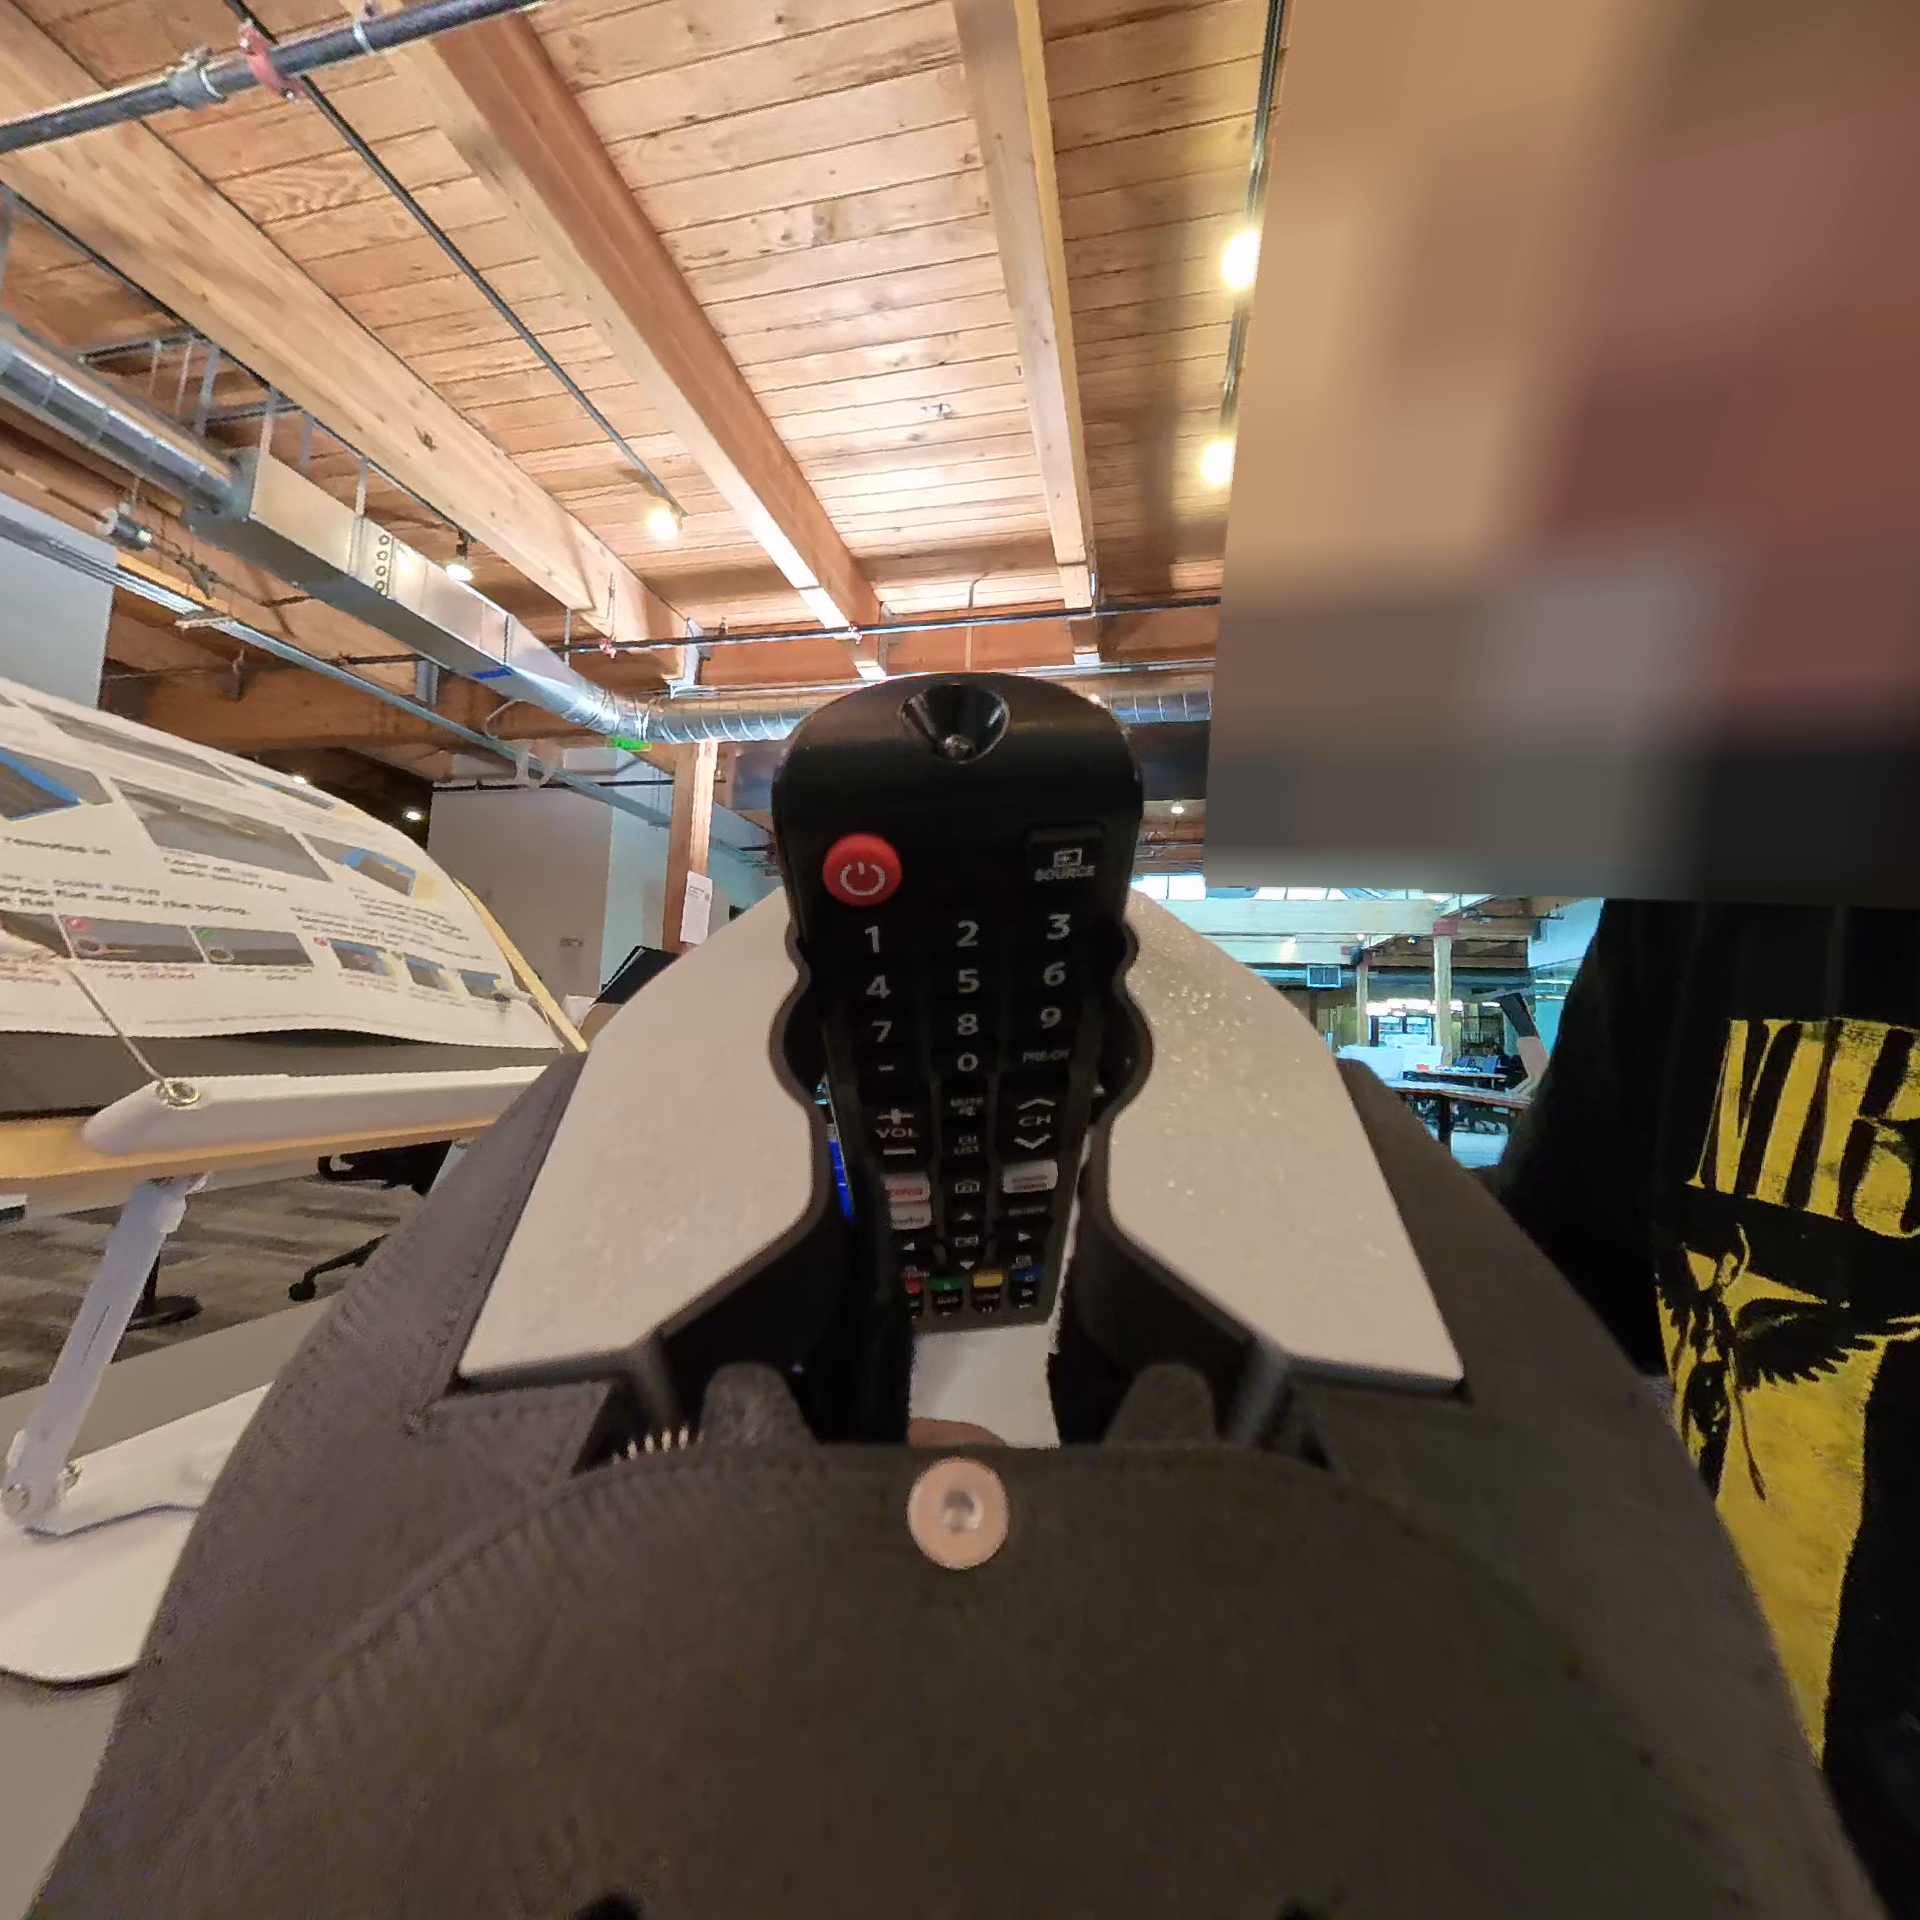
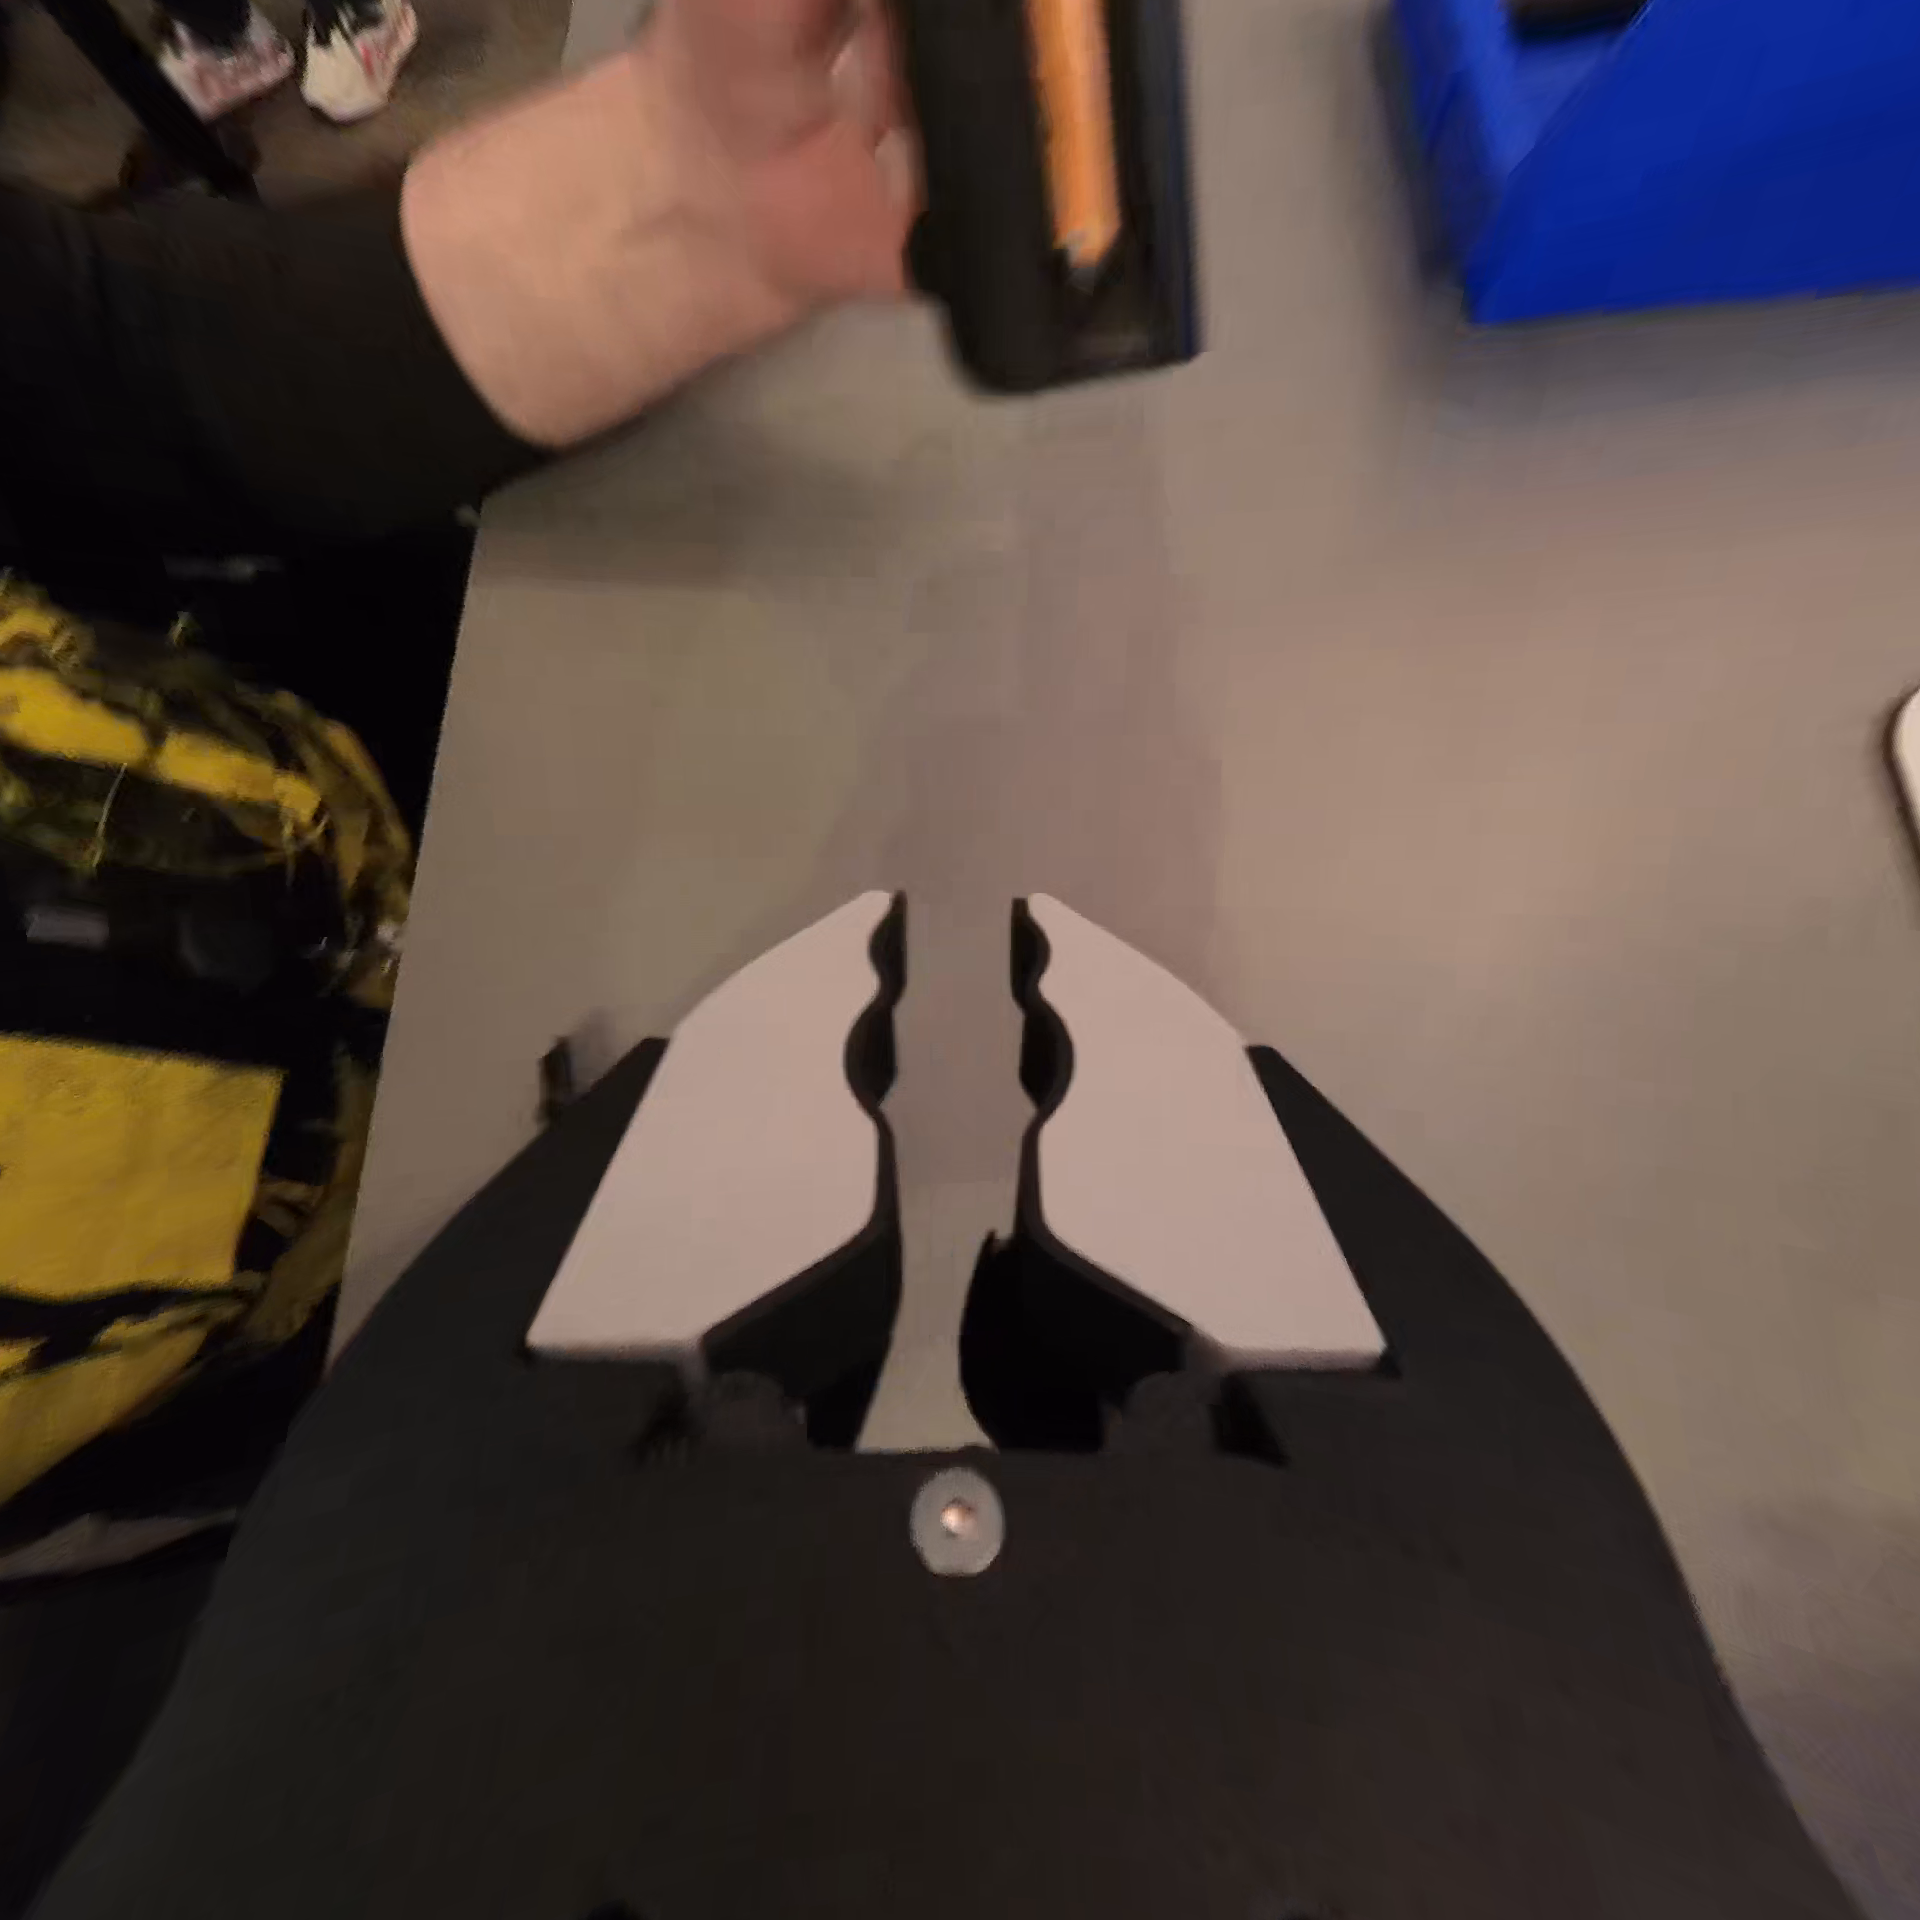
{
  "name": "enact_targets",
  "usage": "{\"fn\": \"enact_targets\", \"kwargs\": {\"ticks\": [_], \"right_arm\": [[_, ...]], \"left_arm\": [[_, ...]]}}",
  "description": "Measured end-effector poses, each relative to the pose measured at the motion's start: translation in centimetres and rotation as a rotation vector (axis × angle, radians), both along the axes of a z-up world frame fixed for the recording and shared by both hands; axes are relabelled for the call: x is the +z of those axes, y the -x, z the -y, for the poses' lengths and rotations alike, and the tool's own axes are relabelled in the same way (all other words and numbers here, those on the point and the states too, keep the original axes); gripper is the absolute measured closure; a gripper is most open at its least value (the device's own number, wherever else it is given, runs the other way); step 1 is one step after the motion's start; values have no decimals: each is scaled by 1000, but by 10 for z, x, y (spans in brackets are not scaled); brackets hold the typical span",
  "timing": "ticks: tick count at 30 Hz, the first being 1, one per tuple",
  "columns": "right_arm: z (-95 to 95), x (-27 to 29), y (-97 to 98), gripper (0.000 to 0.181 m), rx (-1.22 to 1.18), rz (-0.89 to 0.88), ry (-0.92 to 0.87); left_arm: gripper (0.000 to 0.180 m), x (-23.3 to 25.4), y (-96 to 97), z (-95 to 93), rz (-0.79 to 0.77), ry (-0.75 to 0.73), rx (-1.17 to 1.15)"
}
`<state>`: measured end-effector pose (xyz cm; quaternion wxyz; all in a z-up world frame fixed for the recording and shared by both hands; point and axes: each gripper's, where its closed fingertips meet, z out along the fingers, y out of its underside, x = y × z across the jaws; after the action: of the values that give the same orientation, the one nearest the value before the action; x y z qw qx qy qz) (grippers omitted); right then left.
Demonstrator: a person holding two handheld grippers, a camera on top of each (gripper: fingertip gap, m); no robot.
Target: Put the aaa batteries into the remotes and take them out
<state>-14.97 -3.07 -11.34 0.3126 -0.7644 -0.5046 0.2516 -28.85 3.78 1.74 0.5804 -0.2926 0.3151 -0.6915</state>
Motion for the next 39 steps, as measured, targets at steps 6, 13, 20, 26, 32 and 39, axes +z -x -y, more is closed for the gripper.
{"fn": "enact_targets", "kwargs": {"ticks": [6,13,20,26,32,39], "right_arm": [[124,-14,-25,148,80,-21,26],[174,-102,-46,139,228,329,74],[144,-102,-42,177,245,331,20],[129,-73,-45,180,345,299,187],[82,-33,-30,179,267,-151,631],[13,-94,-67,174,-109,-60,691]], "left_arm": [[128,-6,-12,-1,-47,8,-8],[128,-8,-23,2,-70,4,-22],[128,-10,-31,7,-81,3,-34],[128,-8,-28,6,-68,6,-32],[128,-6,-20,0,-46,26,-14],[128,-6,-16,-4,-31,46,-23]]}}
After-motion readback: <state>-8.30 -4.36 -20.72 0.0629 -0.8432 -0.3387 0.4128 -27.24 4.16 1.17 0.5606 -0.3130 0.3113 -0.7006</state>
